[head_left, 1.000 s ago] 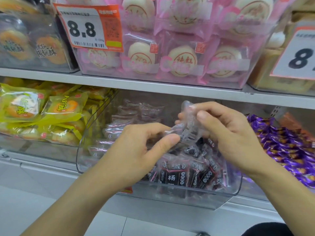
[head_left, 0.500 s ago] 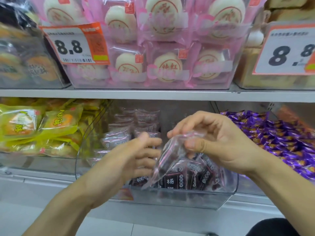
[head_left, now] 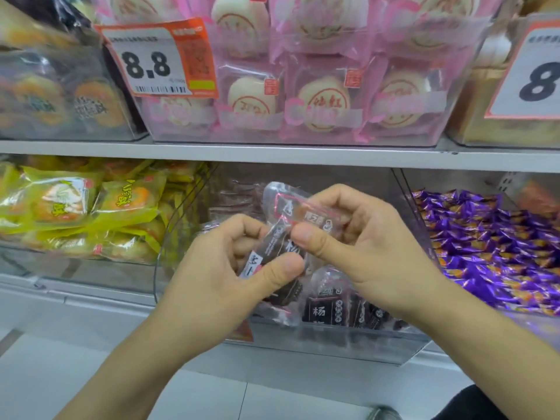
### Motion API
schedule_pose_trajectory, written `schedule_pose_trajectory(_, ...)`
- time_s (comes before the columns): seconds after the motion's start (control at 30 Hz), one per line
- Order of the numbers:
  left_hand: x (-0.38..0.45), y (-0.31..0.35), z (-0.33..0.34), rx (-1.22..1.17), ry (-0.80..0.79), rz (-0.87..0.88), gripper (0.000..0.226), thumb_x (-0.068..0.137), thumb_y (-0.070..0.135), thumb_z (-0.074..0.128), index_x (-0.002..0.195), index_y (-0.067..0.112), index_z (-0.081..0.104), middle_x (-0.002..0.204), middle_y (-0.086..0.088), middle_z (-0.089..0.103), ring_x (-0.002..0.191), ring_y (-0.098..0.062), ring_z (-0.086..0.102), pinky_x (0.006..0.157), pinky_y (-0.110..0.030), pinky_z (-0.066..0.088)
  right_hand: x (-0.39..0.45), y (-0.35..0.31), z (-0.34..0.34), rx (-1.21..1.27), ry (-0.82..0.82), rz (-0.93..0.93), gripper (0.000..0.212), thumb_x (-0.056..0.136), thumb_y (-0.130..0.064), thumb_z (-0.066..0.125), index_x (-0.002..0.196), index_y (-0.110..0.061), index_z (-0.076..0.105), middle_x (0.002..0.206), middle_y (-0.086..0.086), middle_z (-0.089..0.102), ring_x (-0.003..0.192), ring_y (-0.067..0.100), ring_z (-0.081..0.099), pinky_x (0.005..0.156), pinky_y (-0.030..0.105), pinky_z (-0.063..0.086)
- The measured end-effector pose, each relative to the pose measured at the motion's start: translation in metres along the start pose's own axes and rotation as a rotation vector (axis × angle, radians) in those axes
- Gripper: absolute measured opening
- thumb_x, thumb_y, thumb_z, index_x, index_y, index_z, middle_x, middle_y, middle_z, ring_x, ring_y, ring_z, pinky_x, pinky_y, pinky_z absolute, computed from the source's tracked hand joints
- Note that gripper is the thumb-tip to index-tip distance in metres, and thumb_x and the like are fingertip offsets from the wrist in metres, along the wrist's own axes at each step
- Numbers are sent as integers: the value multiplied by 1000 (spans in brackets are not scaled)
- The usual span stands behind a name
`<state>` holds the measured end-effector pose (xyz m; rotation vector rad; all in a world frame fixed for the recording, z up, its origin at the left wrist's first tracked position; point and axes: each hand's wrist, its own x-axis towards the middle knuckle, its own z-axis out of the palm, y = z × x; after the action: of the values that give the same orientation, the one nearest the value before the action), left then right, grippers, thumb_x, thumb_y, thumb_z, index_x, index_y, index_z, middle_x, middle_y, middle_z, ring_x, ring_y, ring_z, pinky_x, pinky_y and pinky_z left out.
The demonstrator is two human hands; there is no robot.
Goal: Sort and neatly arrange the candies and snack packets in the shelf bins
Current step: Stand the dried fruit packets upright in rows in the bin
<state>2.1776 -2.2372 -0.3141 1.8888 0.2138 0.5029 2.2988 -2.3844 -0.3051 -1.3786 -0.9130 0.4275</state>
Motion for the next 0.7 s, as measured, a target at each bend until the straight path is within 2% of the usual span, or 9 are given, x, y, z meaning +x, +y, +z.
schedule_pose_trajectory(0.1,0,0,-2,-50,57,-24,47,73,53,80,96,15,64,75,-7,75,60,-16,66,55,-22,51,7,1,0,27,-24,-20,24,76,-15,74,95,-8,62,84,3,74,72,12,67,65,33,58)
schedule_pose_trajectory(0.17,0,0,-1,-71,73,-20,45,77,58,71,95,18,63,74,-17,72,59,-33,63,56,-35,54,12,0,1,21,-40,-7,24,74,-17,74,95,-9,64,82,0,74,68,10,66,60,31,58)
schedule_pose_trajectory(0.2,-2,-1,-2,-86,74,-28,43,78,59,68,95,20,62,77,-24,70,63,-46,62,60,-50,54,14,0,1,32,-55,17,24,75,-17,73,96,-9,64,83,0,75,68,10,67,60,30,58)
schedule_pose_trajectory(0.3,-4,-2,-10,-115,114,-48,41,77,59,65,88,19,59,77,-37,58,62,-57,50,61,-67,45,15,3,-6,53,-116,129,30,80,-20,68,107,-7,63,95,11,76,84,15,72,72,31,60)
schedule_pose_trajectory(0.4,-5,-6,-26,-215,231,-95,42,73,59,70,80,20,56,83,-39,52,70,-60,48,67,-71,42,18,13,-16,-162,-75,164,44,76,-39,68,114,-19,57,103,3,73,98,18,71,88,39,58)
schedule_pose_trajectory(0.43,-5,-7,-30,-242,258,-100,40,72,58,72,78,22,56,83,-35,54,72,-55,49,70,-67,43,19,17,-16,-293,-95,149,44,76,-44,69,113,-25,56,104,-3,72,97,14,70,89,38,57)
schedule_pose_trajectory(0.5,-4,-11,-32,-244,279,-107,40,73,57,75,78,23,57,77,-19,57,71,-33,50,73,-45,43,23,24,-12,-630,-237,107,38,81,-52,68,112,-32,60,103,-15,69,97,2,65,90,29,54)
schedule_pose_trajectory(0.6,-3,-13,-28,-260,287,-138,32,73,41,71,93,18,59,63,9,64,58,-1,55,54,-11,42,30,32,-3,-1055,-516,184,41,83,-61,65,114,-35,64,98,-20,65,89,-3,58,83,24,49)
schedule_pose_trajectory(0.7,-3,-15,-25,-219,265,-194,30,77,36,68,104,25,62,79,14,75,75,9,66,60,-4,43,34,32,-6,-1157,-563,301,15,84,-40,69,92,-28,73,79,-13,69,72,1,61,72,26,51)
